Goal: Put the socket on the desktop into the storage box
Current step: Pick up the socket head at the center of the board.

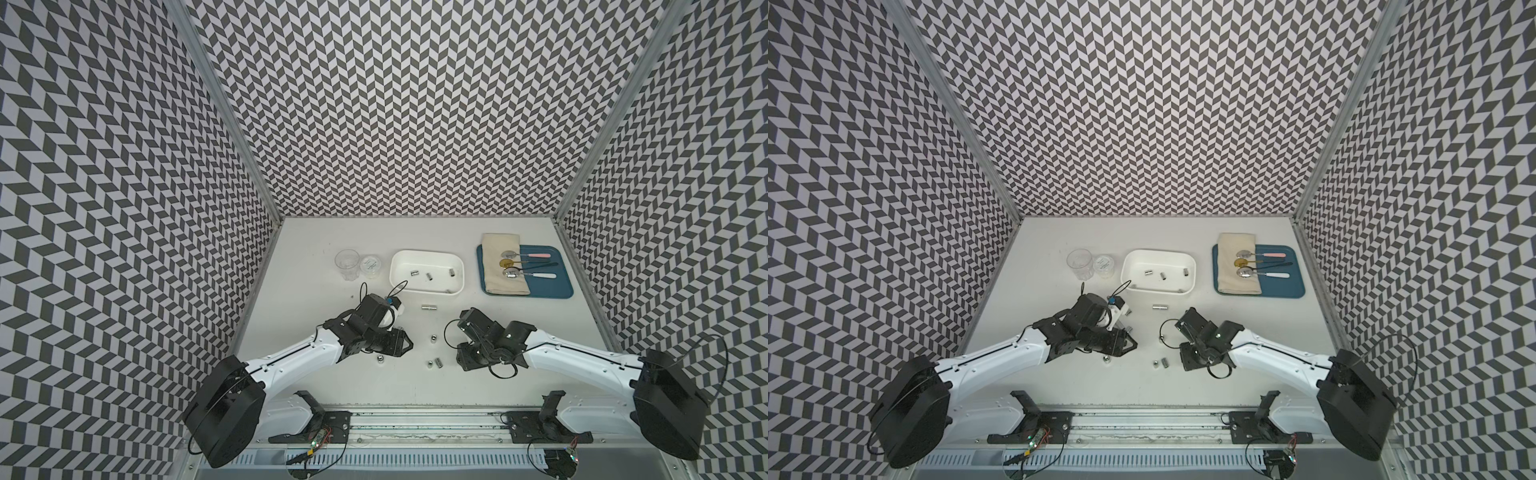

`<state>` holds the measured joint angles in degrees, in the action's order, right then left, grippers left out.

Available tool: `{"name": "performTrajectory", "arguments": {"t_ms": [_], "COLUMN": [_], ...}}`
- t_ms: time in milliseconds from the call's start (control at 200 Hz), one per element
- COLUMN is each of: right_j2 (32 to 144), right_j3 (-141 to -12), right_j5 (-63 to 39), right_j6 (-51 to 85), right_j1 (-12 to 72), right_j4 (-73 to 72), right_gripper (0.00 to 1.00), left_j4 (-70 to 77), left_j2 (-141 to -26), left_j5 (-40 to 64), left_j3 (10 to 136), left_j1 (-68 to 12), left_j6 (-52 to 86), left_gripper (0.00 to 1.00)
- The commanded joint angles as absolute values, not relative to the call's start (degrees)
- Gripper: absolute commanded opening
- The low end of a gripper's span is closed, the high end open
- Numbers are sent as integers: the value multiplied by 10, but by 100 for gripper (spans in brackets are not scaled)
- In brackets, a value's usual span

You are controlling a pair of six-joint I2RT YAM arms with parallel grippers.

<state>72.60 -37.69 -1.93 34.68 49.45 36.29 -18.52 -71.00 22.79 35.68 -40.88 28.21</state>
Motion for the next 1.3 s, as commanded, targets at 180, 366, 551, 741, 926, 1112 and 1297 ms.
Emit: {"name": "performTrajectory", "arguments": {"t_ms": [180,366,551,741,926,1112,1297], "right_j2": [750,766,782,788,793,794,782], "right_j3": [-365,-365,-366,-362,-360,-360,-363], "right_j5": [-11,-10,-5,0,-1,0,11], "right_j6": [353,354,357,360,360,361,366], "right_j1": [506,514,522,526,528,530,530], "right_j4": [331,323,319,317,312,310,313], "right_gripper": [44,42,38,32,24,17,16], "left_j4": [-178,-178,-177,-174,-172,-173,-171], "left_j2": [-707,-707,-707,-707,-706,-704,-703], "left_j5": [222,220,219,219,220,219,215], "left_j3": [353,353,351,349,347,347,345], "left_j1": [-413,-414,-413,-414,-413,-413,-414], "left_j6": [290,291,292,295,297,298,302], "left_gripper": [47,47,47,47,47,47,47]}}
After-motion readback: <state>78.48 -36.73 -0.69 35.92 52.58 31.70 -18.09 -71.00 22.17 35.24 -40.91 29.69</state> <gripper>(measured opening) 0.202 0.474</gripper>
